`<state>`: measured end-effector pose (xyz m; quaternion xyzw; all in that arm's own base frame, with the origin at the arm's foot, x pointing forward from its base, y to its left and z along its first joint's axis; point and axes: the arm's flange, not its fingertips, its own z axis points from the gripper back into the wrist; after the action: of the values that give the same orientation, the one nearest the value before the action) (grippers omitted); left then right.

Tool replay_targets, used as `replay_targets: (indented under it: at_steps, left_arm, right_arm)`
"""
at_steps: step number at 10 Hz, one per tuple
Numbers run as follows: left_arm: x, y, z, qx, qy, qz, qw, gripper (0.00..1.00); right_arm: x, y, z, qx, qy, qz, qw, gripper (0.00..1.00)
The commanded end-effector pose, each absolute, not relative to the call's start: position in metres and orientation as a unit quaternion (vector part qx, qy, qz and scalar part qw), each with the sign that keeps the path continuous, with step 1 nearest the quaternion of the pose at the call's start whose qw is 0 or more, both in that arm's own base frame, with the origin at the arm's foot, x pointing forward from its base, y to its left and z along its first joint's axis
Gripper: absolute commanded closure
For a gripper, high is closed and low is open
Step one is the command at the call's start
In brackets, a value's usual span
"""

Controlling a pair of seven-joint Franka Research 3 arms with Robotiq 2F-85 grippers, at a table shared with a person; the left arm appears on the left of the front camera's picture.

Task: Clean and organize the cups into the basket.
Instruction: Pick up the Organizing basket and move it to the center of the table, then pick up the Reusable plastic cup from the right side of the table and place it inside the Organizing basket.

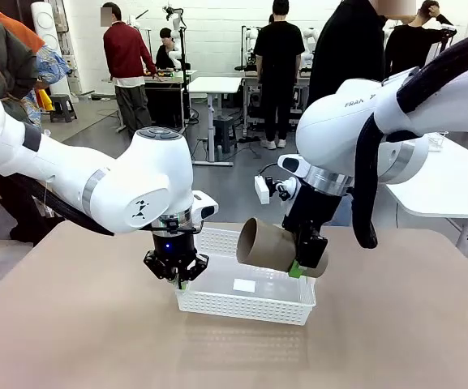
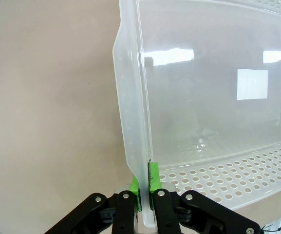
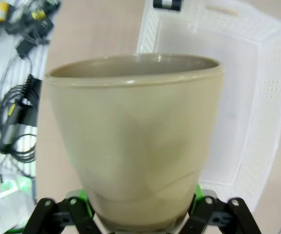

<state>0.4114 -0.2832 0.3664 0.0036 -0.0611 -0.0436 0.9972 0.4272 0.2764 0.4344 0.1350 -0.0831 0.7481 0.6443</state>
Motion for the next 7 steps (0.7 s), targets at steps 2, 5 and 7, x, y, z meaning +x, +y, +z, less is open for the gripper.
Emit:
replay_targets:
  at_steps: [2, 5, 7]
  left_arm:
    - [0.411, -0.284, 0.369, 0.001, -0.068, -0.047, 0.997, 1.00]
    - [0.411, -0.284, 0.369, 0.001, -0.068, -0.047, 0.997, 1.00]
    - [0.411, -0.284, 0.369, 0.001, -0.068, -0.047, 0.997, 1.00]
  right_arm:
    - [0.441, 0.278, 0.405, 0.189, -0.112, 0.761, 0.611, 0.19]
    - [0.455, 0.286, 0.387, 0.194, -0.093, 0.752, 0.623, 0.19]
    - [0.469, 0.291, 0.373, 0.210, -0.079, 0.733, 0.642, 0.19]
